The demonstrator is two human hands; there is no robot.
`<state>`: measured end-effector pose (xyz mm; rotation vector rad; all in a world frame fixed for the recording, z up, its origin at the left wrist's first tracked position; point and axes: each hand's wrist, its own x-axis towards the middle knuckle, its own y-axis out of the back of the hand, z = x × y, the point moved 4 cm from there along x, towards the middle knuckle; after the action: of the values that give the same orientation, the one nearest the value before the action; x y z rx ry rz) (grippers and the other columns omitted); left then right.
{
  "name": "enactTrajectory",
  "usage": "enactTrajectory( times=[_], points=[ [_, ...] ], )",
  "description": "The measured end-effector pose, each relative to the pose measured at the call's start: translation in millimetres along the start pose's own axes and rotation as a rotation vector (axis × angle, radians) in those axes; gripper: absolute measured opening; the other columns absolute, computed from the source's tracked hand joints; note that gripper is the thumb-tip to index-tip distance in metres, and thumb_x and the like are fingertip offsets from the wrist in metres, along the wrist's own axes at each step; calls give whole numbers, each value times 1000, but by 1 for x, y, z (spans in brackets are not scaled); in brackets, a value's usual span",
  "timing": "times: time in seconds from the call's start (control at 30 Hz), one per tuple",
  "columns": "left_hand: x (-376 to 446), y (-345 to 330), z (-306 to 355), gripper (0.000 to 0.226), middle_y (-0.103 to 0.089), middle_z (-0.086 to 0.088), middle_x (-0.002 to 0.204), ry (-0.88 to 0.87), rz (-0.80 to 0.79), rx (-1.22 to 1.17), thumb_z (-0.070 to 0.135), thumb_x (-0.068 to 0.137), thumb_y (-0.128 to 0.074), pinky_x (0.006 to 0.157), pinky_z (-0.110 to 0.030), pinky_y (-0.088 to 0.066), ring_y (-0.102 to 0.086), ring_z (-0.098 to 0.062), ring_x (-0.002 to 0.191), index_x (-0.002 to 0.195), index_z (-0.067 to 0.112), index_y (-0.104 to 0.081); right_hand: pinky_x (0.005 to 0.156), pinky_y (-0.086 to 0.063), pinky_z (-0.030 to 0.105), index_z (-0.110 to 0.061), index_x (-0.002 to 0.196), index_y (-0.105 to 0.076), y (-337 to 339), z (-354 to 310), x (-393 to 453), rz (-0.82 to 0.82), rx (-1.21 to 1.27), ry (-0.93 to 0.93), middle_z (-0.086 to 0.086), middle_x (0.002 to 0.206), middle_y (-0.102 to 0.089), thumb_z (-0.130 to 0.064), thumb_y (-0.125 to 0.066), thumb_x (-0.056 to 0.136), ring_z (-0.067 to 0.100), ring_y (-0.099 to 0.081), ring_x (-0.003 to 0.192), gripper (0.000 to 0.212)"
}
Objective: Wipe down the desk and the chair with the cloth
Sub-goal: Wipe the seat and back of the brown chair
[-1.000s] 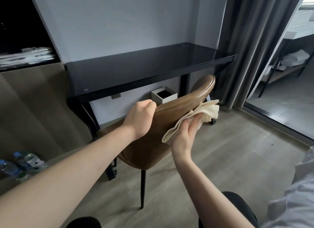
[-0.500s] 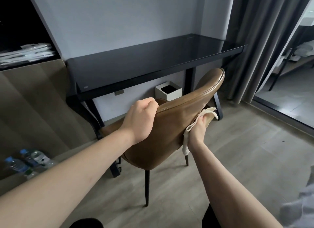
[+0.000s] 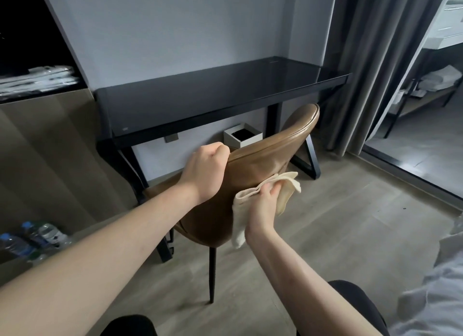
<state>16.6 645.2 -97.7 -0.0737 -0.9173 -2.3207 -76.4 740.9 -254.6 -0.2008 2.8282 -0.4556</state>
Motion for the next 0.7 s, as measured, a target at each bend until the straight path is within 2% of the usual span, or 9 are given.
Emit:
enactTrajectory(
  times=[0.07,0.13,0.2,0.23,0.4,0.5,0.57,0.63,0.7],
  points=[
    [0,0,0,50,-52,-11,75,-6,-3,0,43,91,-27,67,-36,-37,-48,-20,73,81,-2,-48,125,-33,47,-37,163,-35,6,-13,26,39,-17,37,0,158,-50,-33,-33,115,21,-52,140,48],
    [1,0,-1,50,-50,-10,74,-20,1,-5,42,92,-27,67,-36,-37,-46,-19,71,82,-3,-47,119,-42,32,-31,160,-42,12,-21,54,24,18,32,-3,155,-54,-30,-34,115,16,-54,138,46],
    [2,0,-2,49,-50,-11,73,-32,8,-5,42,92,-28,67,-37,-37,-46,-20,71,82,-3,-46,89,-51,10,-28,156,-50,18,-24,78,13,58,-20,-10,146,-58,-33,-37,115,7,-56,127,44],
    [3,0,-3,49,-50,-11,73,-35,10,-5,42,92,-28,67,-38,-37,-46,-21,72,82,-3,-46,80,-50,7,-30,155,-52,20,-23,85,11,66,-40,-14,142,-58,-35,-38,115,5,-55,125,44],
    [3,-1,-3,43,-44,-3,68,-49,14,-15,40,93,-29,66,-39,-36,-43,-21,71,78,2,-42,118,-36,36,-39,153,-54,23,3,96,53,-29,-72,-14,148,-59,-48,-36,111,14,-52,139,47],
    [3,0,-3,42,-45,-4,68,-42,13,-9,40,93,-29,66,-38,-36,-43,-20,69,76,4,-42,116,-35,40,-39,151,-54,19,3,83,61,-25,-89,-12,146,-61,-54,-34,110,16,-54,136,48],
    [1,0,-2,39,-43,-1,67,-35,14,-5,41,92,-29,65,-37,-35,-42,-19,68,74,8,-39,114,-36,40,-38,146,-58,15,4,67,57,-4,-136,-12,135,-64,-65,-34,108,15,-58,124,52],
    [0,0,0,38,-45,-1,67,-27,14,1,42,92,-28,63,-34,-35,-44,-17,68,72,11,-40,104,-44,38,-38,117,-63,11,16,53,68,-5,-212,-10,107,-62,-67,-41,100,12,-61,94,39],
    [0,1,2,39,-47,-4,69,-18,12,3,42,92,-27,65,-36,-35,-45,-19,70,71,12,-41,96,-44,34,-39,96,-51,5,30,36,89,22,-299,-12,91,-50,-63,-44,92,8,-54,81,25]
  ],
)
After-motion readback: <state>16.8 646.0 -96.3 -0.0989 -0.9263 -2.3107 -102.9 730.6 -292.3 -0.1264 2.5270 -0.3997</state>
